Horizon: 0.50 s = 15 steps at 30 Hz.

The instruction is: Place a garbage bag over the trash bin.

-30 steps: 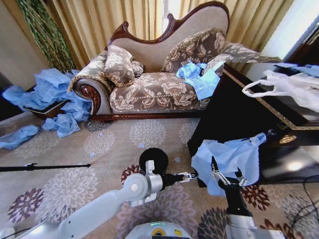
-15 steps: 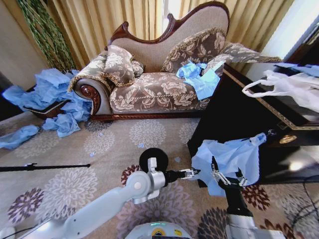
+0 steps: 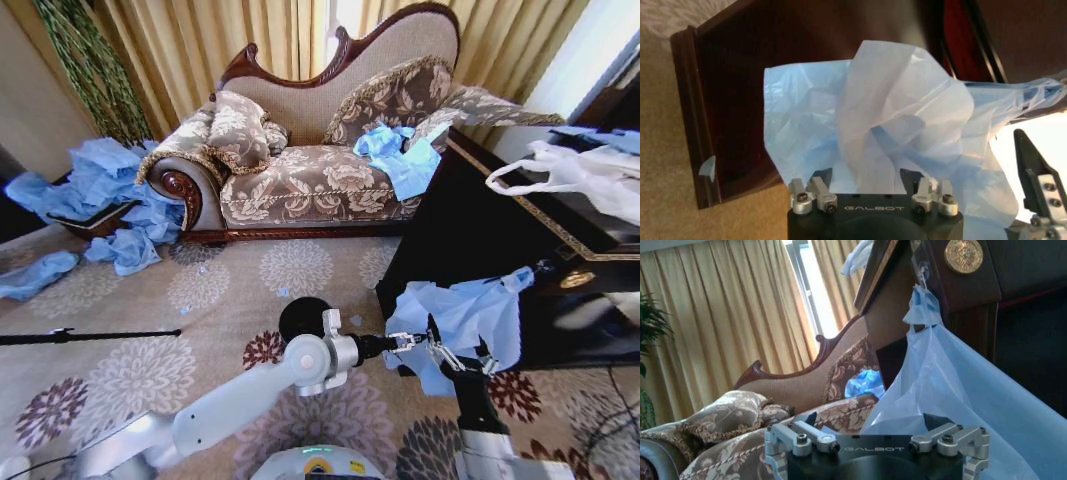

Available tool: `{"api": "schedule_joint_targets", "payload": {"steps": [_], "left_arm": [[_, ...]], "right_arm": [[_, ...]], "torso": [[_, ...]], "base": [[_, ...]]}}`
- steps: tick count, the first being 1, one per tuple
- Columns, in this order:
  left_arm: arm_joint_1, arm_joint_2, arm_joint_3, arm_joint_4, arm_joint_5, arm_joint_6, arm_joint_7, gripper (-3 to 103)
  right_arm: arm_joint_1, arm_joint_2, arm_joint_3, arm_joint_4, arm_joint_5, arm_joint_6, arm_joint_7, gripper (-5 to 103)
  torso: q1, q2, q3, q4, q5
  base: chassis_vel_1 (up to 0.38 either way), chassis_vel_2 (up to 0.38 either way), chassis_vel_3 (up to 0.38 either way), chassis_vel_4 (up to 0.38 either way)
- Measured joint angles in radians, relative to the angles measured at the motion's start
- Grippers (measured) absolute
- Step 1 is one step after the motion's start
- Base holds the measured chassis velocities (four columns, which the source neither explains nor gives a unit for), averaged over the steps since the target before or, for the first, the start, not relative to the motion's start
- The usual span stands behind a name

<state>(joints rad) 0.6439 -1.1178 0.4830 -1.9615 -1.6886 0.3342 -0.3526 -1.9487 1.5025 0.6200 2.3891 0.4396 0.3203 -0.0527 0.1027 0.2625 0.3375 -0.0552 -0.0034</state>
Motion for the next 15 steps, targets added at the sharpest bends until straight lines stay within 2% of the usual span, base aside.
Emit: {"api": "schedule_joint_targets", "payload": {"steps": [1,3,6,9,10,12,15], "left_arm": [[0.002,0.001,-0.001,0.0,0.0,0.0,0.0,67],[0.005,0.001,-0.002,0.0,0.001,-0.001,0.001,67],[0.011,0.001,-0.004,0.0,0.012,-0.001,0.006,55],[0.013,-0.002,-0.004,-0.001,0.016,-0.001,0.009,55],[0.014,-0.005,-0.004,-0.001,0.021,-0.002,0.012,43],[0.014,-0.006,-0.003,-0.001,0.026,-0.002,0.014,43],[0.014,-0.007,-0.001,-0.001,0.032,-0.003,0.017,32]], "right_arm": [[0.0,0.0,0.0,0.0,0.0,0.0,0.0,100],[0.001,0.0,0.0,-0.001,0.0,0.0,0.0,100],[0.001,0.001,-0.002,-0.001,-0.001,0.0,0.0,100],[0.0,0.002,-0.002,-0.001,-0.001,0.0,0.0,100],[0.0,0.002,-0.001,-0.001,-0.001,0.0,0.0,100],[-0.001,0.002,-0.001,0.0,-0.001,0.0,0.0,100],[-0.002,0.003,0.0,0.002,-0.002,0.0,0.0,100]], "torso": [[0.0,0.0,0.0,0.0,0.0],[0.0,0.0,0.0,0.0,0.0],[0.0,0.0,0.0,0.0,0.0],[0.0,0.0,0.0,0.0,-0.0001],[0.0,0.0,0.0,-0.0001,-0.0001],[0.0,0.0,0.0,0.0,-0.0001],[0.0,0.0,0.0,-0.0001,-0.0001]], "base": [[0.0,0.0,0.0,0.0],[0.0,0.0,0.0,0.0],[0.0,0.0,0.0,0.0],[0.0,0.0,0.0,0.0],[0.0,0.0,0.0,0.0],[0.0,0.0,0.0,0.0],[0.0,0.0,0.0,0.0]]}}
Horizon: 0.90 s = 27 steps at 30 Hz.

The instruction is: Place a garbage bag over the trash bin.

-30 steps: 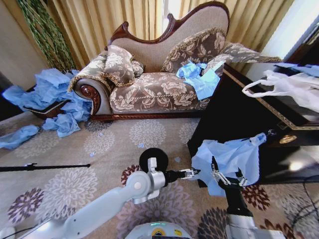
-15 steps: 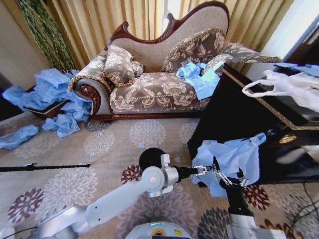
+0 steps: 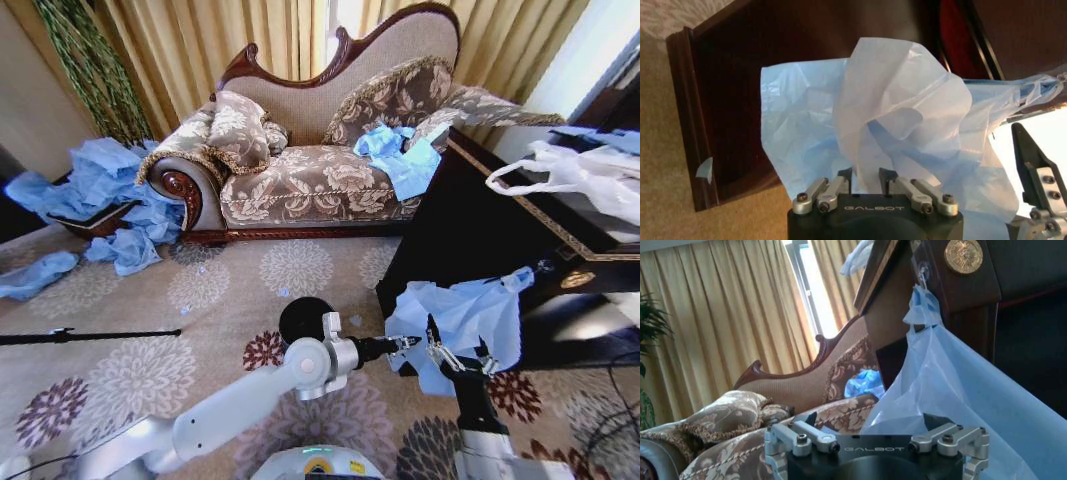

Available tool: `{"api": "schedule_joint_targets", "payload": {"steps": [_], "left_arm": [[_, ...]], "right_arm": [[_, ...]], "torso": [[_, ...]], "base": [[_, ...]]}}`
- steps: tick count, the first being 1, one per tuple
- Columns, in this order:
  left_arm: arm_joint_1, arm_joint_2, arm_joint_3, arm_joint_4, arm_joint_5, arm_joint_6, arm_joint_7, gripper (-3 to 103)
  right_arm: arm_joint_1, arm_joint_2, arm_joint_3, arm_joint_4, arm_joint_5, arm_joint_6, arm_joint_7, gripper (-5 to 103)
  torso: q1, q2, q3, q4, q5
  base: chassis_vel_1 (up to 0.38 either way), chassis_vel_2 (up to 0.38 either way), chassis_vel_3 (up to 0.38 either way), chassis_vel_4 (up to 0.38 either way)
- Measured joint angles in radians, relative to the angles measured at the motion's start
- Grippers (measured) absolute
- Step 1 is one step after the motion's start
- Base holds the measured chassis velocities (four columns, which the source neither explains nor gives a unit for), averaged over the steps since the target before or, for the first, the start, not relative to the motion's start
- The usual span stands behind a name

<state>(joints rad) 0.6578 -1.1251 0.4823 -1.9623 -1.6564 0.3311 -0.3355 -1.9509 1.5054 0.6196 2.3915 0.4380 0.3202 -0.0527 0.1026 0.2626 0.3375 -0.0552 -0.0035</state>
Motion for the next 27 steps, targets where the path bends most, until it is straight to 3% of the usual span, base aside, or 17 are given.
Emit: {"api": "schedule_joint_targets", "payload": {"steps": [12,21,27], "left_arm": [[0.008,0.011,-0.004,-0.003,0.028,-0.004,0.001,2],[0.03,0.056,-0.052,-0.023,0.041,-0.021,0.001,0],[0.059,0.094,-0.129,-0.05,0.059,-0.018,-0.029,0]], "right_arm": [[-0.002,0.0,0.001,0.004,-0.001,0.002,0.0,100],[-0.001,0.001,-0.001,0.003,-0.005,0.003,0.0,100],[0.001,0.0,-0.003,0.002,-0.007,0.003,-0.001,100]], "torso": [[0.0,0.0,0.0,0.0,0.0],[0.0,0.0,0.0,0.0,-0.0001],[0.0,0.0,0.0,-0.0001,-0.0001]], "base": [[0.0,0.0,0.0,0.0],[0.0,0.0,0.0,0.0],[0.0,0.0,0.0,0.0]]}}
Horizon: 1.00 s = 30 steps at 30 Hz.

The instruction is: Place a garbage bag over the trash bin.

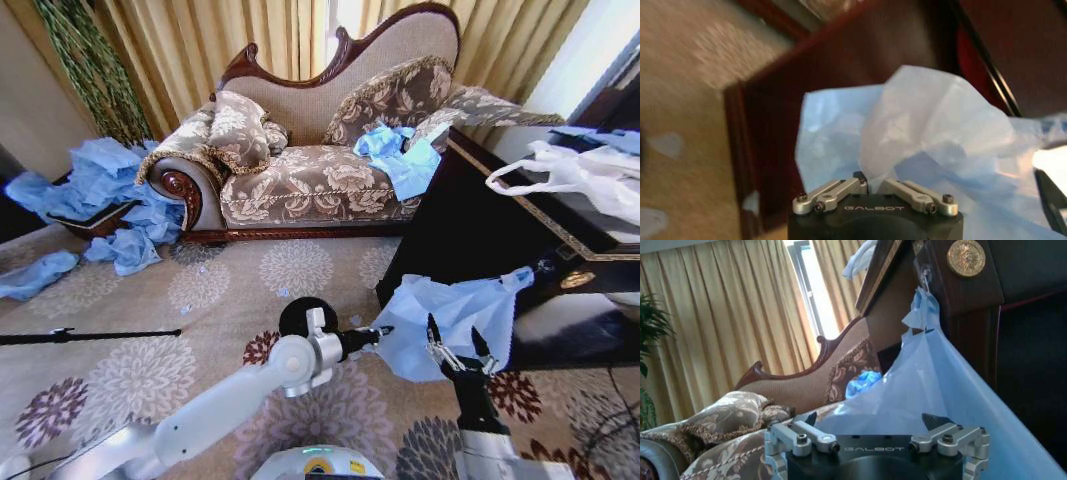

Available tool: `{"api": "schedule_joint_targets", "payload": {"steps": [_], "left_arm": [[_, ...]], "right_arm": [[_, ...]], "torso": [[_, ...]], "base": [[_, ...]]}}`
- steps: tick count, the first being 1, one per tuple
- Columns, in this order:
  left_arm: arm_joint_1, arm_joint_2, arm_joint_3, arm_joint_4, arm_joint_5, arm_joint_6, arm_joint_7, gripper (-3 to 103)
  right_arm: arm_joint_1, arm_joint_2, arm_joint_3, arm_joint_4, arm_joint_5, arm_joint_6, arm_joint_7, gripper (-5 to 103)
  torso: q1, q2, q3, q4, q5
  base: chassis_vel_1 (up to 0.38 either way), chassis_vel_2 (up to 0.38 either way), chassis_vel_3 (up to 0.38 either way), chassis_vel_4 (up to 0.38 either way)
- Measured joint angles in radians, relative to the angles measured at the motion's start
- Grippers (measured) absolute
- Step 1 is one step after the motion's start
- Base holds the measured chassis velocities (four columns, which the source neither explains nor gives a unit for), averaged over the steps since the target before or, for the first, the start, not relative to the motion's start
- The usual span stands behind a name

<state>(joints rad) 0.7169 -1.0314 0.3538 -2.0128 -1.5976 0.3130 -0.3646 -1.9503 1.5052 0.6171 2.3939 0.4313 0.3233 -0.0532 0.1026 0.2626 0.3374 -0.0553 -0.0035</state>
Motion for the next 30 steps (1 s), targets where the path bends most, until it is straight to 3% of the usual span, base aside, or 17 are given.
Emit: {"api": "schedule_joint_targets", "payload": {"steps": [4,12,21,30], "left_arm": [[0.026,0.026,-0.062,-0.017,0.02,0.004,-0.006,0],[0.155,0.134,-0.314,-0.1,0.008,0.01,-0.013,0],[0.27,0.174,-0.44,-0.156,0.003,0.007,-0.01,0],[0.345,0.179,-0.496,-0.189,0.032,-0.016,0.0,0]], "right_arm": [[0.0,-0.001,0.001,0.0,0.0,0.0,0.001,100],[0.005,-0.005,0.002,-0.001,0.0,-0.001,0.008,100],[0.008,-0.007,-0.002,0.0,-0.002,-0.002,0.011,100],[0.007,-0.012,0.003,0.004,-0.001,0.003,0.019,100]], "torso": [[0.0,0.0,0.0,0.0,-0.0001],[0.0,0.0,0.0,0.0002,0.0],[0.0,0.0,0.0,0.0,0.0],[0.0,0.0,0.0,0.0,0.0]], "base": [[0.0,0.0,0.0,0.0],[0.0,0.0,0.0,0.0],[0.0,0.0,0.0,0.0],[0.0,0.0,0.0,0.0]]}}
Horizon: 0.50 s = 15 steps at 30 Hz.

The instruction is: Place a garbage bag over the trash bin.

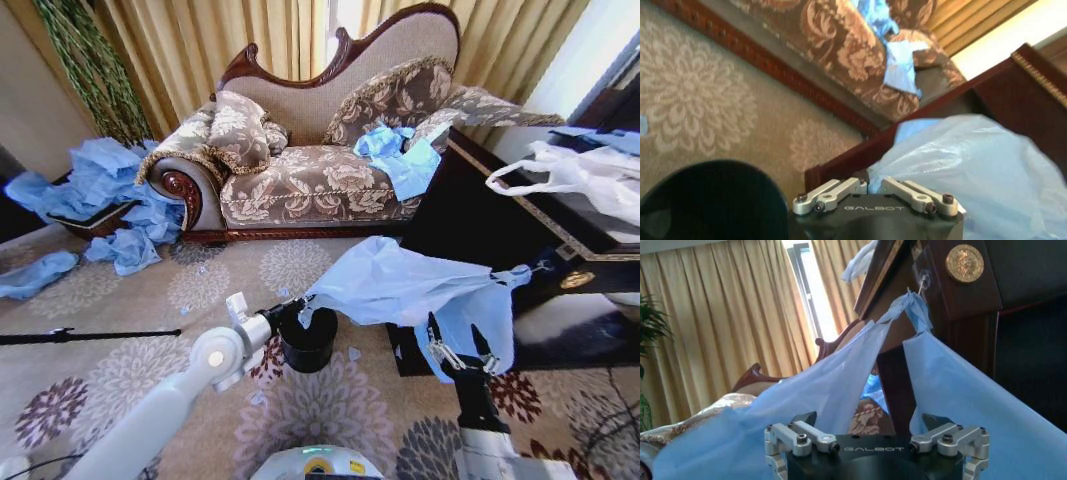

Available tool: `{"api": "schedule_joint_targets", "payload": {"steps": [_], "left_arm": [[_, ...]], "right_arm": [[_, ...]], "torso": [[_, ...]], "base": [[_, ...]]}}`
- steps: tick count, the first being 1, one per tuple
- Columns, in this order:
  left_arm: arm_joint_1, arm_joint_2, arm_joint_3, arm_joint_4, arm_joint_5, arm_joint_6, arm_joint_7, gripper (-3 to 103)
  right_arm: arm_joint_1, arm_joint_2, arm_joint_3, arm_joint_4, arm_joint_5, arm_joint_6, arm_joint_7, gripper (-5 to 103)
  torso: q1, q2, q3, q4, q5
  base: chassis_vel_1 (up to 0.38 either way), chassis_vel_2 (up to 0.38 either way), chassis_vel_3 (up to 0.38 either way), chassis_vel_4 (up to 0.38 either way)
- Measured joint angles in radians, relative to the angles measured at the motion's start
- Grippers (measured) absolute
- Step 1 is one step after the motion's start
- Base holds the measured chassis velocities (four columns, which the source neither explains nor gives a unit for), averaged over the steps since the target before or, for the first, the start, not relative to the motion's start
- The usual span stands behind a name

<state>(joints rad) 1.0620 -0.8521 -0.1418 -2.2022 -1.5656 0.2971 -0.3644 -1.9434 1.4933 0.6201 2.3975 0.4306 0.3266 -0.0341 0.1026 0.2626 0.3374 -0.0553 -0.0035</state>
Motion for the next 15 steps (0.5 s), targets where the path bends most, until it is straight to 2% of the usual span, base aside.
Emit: {"api": "schedule_joint_targets", "payload": {"steps": [4,7,15], "left_arm": [[0.025,0.004,-0.04,-0.012,0.006,-0.006,-0.001,0],[0.056,0.007,-0.13,-0.047,-0.037,-0.014,-0.011,0],[0.072,0.023,-0.171,-0.053,-0.099,-0.01,-0.023,0]], "right_arm": [[0.002,-0.004,0.0,0.0,0.001,0.0,0.0,100],[0.004,-0.013,0.0,-0.002,0.002,-0.003,-0.001,100],[0.006,-0.023,-0.006,-0.003,0.005,-0.009,-0.021,100]], "torso": [[0.0,0.0,0.0,-0.0001,0.0001],[0.0,0.0,0.0,0.0,0.0002],[0.0,0.0,0.0,-0.0001,0.0001]], "base": [[0.0,0.0,0.0,0.0],[0.0,0.0,0.0,0.0],[0.0,0.0,0.0,0.0]]}}
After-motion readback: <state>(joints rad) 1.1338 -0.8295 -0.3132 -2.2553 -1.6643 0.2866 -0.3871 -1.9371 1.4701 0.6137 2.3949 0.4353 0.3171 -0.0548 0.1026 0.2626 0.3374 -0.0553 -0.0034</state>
